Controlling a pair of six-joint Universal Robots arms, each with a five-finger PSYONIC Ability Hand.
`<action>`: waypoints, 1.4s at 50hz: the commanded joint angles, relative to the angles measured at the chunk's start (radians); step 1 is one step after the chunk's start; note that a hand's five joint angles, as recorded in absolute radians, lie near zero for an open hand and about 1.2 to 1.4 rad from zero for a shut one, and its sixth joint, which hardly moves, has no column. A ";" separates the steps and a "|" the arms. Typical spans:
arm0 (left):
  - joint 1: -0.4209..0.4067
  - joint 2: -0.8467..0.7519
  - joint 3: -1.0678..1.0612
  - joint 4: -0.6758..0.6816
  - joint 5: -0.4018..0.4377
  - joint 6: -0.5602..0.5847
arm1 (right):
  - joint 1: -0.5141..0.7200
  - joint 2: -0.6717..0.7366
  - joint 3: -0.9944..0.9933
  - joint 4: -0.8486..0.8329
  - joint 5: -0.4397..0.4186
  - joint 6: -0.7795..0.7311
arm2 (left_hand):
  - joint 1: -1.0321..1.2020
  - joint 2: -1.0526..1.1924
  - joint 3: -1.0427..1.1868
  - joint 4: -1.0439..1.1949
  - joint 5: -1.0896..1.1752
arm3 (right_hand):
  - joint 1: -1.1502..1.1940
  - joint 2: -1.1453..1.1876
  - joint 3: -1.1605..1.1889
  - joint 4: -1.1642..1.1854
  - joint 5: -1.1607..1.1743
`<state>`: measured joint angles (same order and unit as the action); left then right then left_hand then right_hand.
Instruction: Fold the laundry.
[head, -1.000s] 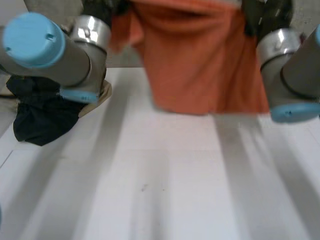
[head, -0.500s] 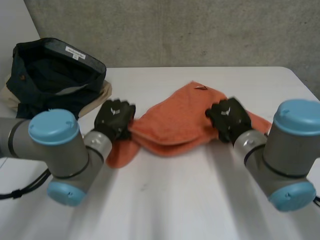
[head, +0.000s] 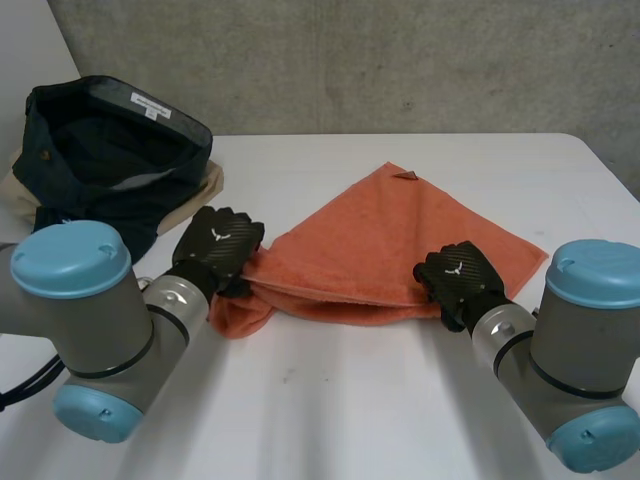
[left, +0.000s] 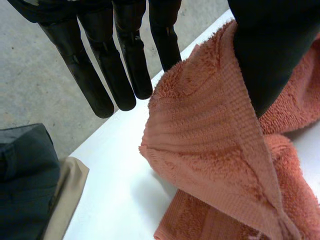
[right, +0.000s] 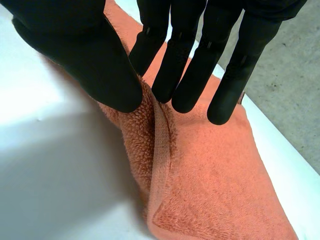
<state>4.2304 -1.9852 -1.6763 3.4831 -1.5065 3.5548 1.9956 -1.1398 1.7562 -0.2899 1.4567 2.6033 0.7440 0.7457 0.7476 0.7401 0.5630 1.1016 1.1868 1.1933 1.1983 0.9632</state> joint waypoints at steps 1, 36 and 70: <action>0.022 0.006 -0.002 -0.003 0.002 0.006 | 0.002 -0.001 0.005 -0.002 -0.001 -0.002 | 0.086 0.084 0.082 0.090 0.092 | 0.295 0.209 0.203 0.198 0.258; 0.000 0.301 0.119 -0.182 0.020 -0.027 | -0.184 -0.241 -0.040 0.288 -0.036 0.431 | 0.652 0.651 0.649 0.656 0.659 | -0.927 -1.012 -1.019 -1.024 -0.963; 0.037 0.482 0.290 -0.326 0.020 -0.116 | -0.253 -0.171 -0.251 0.124 0.016 0.207 | 0.652 0.651 0.649 0.656 0.659 | 0.295 0.209 0.203 0.198 0.258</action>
<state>4.2002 -1.5191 -1.3781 3.2068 -1.4890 3.4353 1.8058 -1.0415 1.4491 -0.1885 1.5172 2.9506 1.1297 1.1963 1.1936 1.2003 0.9641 1.1292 1.1812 1.1859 1.1951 0.9818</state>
